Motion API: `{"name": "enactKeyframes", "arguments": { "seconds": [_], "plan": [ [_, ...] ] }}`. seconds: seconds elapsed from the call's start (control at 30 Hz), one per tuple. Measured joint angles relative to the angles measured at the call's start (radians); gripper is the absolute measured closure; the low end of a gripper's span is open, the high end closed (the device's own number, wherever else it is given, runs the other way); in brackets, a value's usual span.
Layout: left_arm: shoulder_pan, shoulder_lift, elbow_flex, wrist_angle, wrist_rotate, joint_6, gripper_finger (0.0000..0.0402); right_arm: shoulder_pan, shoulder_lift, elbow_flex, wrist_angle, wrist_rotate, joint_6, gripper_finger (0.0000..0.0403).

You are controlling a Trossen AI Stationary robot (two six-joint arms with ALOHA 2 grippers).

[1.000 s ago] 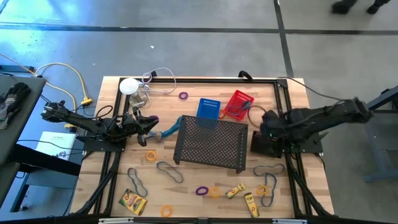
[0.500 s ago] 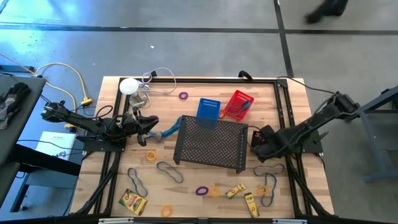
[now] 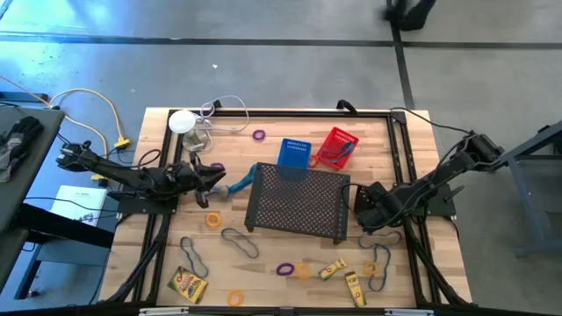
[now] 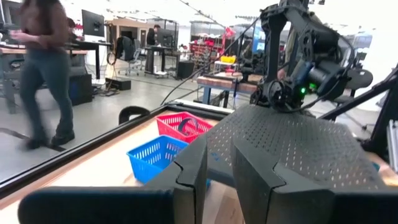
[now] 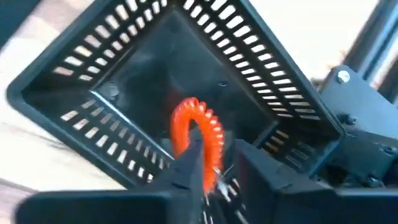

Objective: Pick & Place Office Desk Supplies
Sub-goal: Put the orange spiral keychain into the black bin, then put the yellow spiral keychain into the black bin

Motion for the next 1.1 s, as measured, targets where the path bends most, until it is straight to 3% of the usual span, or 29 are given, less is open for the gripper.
{"name": "enactKeyframes", "arguments": {
  "seconds": [0.2, 0.47, 0.7, 0.87, 1.1],
  "plan": [
    [0.000, 0.032, 0.000, 0.051, 0.003, 0.018, 0.0335, 0.000, 0.000, 0.012, -0.094, -0.005, 0.037, 0.0246],
    [0.000, 0.061, 0.000, 0.080, 0.004, -0.058, 0.0335, 0.028, 0.000, 0.166, -0.182, -0.156, 0.056, 0.0239],
    [-0.011, 0.128, 0.000, 0.080, 0.006, -0.141, 0.0335, 0.194, 0.001, 0.248, 0.114, -0.257, 0.257, 0.0239],
    [-0.021, 0.178, 0.000, 0.126, 0.006, -0.142, 0.0335, 0.341, 0.075, 0.248, 0.394, -0.174, 0.335, 0.0238],
    [-0.021, 0.238, 0.000, 0.261, 0.005, -0.143, 0.0335, 0.420, 0.241, 0.247, 0.382, -0.260, 0.496, 0.0248]
  ]
}}
